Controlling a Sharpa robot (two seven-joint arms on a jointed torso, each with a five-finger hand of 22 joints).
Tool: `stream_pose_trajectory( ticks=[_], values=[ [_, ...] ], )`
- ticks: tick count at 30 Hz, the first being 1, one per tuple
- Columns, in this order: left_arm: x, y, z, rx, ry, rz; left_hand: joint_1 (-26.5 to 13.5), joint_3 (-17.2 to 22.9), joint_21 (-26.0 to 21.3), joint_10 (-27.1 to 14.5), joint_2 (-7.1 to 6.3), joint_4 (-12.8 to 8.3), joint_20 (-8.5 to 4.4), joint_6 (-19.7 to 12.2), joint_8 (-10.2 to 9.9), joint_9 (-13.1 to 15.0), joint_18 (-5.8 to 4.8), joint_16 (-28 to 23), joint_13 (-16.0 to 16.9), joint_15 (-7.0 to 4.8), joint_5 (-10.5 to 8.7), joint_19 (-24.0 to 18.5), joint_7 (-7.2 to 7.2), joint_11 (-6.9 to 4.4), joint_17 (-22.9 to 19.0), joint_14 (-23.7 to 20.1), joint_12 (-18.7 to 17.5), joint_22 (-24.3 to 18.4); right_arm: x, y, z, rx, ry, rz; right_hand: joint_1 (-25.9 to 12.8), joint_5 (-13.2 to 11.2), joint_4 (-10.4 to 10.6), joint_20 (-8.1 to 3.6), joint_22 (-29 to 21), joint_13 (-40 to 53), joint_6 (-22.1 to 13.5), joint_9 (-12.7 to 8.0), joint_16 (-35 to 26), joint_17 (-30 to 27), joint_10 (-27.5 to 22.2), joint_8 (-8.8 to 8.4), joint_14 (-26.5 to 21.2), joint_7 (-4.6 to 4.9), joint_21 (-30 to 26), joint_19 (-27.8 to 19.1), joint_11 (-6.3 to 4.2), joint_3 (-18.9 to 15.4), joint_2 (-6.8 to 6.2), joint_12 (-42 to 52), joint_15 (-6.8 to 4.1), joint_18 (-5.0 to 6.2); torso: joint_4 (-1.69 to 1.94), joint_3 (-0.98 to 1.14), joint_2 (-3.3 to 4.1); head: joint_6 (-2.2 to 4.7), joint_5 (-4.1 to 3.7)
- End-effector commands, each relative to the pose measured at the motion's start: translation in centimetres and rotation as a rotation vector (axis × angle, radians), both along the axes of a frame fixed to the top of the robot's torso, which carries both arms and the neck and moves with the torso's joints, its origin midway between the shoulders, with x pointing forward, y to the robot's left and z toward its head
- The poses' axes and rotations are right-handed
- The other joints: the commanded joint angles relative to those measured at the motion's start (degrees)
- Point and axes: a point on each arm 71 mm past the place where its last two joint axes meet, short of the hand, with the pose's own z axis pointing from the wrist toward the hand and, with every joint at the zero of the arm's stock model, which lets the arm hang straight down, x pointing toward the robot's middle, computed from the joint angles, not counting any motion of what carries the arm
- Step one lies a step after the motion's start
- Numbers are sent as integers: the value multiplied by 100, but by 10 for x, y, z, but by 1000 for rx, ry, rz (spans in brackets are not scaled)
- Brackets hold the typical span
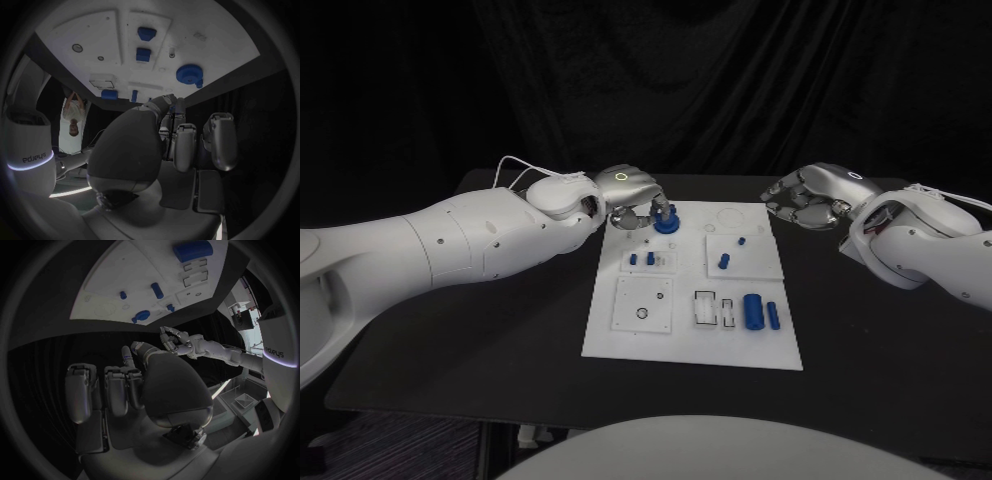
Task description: Assemble the parts on the task board
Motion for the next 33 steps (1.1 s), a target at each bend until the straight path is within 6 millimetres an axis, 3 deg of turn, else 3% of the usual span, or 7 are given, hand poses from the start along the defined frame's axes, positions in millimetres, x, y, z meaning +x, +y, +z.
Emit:
stream_pose_trajectory(
  ticks=[1, 6, 11, 33],
  values=[
    [-1, 1, -9, 38, 55, 5, -48, -17, -18, 45, 17, -8, 8, 14, -12, 2, 4, -19, -8, -4, -34, -40, -9, 0, -3, -48, -42, 1032, 0, -2, -1, -6, 10, -14, -75, 37, -6, 39, 1377, 1509, 18, -5, 17, 1509, 592, -18, 595, 0, -24, 396, 37, 22, 2, 15, 44, 7, -5, 2, 7, -1, -19],
    [-2, 4, -18, 49, 76, 18, -43, -24, -35, 68, 21, -16, 12, 68, 7, 14, 7, -24, -20, 0, -36, -48, 3, 9, -20, -56, -73, 1028, 0, -3, -1, -7, 11, -15, -82, 35, -5, 39, 1376, 1509, 13, -8, 17, 1509, 592, -21, 595, -2, -26, 395, 35, 25, 4, 15, 44, 8, -4, -14, 28, -1, -19],
    [-3, 5, -26, 57, 93, 26, -43, -25, -41, 68, 20, -17, 12, 69, 7, 14, 8, -26, -21, 0, -35, -52, 4, 10, -28, -59, -76, 1027, 0, -2, -1, -6, 10, -14, -82, 35, -5, 39, 1376, 1509, 13, -8, 17, 1509, 592, -21, 595, -2, -26, 395, 35, 25, 4, 15, 44, 8, -26, -7, 24, -1, -6],
    [-3, 6, -40, 74, 122, 49, -31, -24, -68, 75, 19, -31, 17, 59, -7, 11, 13, -38, -34, 10, -29, -67, 18, 27, -66, -78, -109, 1020, -1, -3, -2, -8, 15, -16, -88, 35, -6, 39, 1374, 1509, 16, -9, 17, 1509, 592, -19, 595, -1, -32, 391, 36, 28, 6, 15, 43, 9, -23, -1, 20, -1, -19]
  ],
)
